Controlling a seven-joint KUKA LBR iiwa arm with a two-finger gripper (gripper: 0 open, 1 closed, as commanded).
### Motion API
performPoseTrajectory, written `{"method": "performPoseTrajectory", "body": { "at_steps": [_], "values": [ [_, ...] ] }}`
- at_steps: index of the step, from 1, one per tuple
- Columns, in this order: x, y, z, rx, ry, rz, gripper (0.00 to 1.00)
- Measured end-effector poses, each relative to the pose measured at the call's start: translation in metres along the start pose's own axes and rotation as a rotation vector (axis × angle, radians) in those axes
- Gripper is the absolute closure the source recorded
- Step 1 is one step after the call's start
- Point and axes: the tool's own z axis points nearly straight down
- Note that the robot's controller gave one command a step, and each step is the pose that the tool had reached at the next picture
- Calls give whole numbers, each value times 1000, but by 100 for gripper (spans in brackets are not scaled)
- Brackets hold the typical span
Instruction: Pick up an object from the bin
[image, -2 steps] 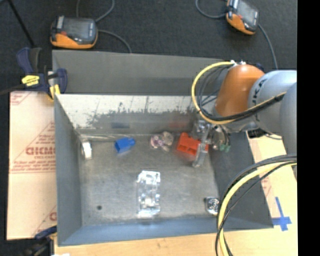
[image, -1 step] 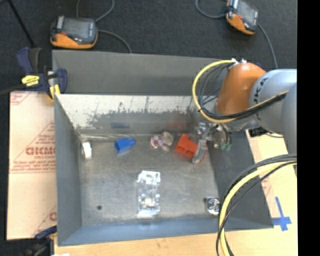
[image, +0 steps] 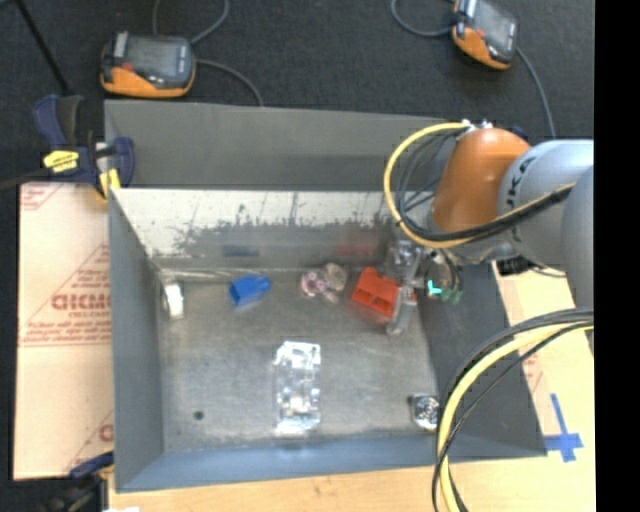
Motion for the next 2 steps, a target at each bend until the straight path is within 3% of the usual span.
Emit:
{"method": "performPoseTrajectory", "body": {
  "at_steps": [1, 2],
  "values": [
    [24, -5, -1, -3, -6, 67, 0],
    [32, 6, -1, -2, -3, 234, 0]
  ]
}}
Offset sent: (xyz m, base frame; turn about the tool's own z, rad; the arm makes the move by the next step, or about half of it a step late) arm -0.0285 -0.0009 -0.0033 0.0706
